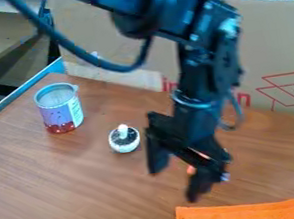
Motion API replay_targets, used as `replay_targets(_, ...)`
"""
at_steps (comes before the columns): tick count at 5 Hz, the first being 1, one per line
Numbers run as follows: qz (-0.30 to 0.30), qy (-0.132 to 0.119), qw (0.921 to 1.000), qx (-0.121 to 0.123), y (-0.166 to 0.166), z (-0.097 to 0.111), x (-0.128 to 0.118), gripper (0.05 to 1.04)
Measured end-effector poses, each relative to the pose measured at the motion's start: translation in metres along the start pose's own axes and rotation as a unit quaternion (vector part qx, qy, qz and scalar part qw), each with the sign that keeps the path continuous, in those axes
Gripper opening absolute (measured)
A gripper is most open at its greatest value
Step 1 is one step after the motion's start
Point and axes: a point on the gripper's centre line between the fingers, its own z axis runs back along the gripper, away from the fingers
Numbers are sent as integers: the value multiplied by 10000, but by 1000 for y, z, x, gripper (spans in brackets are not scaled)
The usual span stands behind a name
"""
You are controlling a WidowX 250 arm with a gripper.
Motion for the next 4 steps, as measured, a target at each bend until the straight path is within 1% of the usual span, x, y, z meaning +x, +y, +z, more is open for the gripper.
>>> replay_targets(1,-168,-47,9998,-134,-47,-4,15,1003)
replay_targets(2,-30,-1,9998,-209,-93,-8,21,1003)
replay_targets(3,339,117,9991,-233,-136,-16,17,1003)
replay_targets(4,595,315,9977,-103,-142,-29,1,1003)
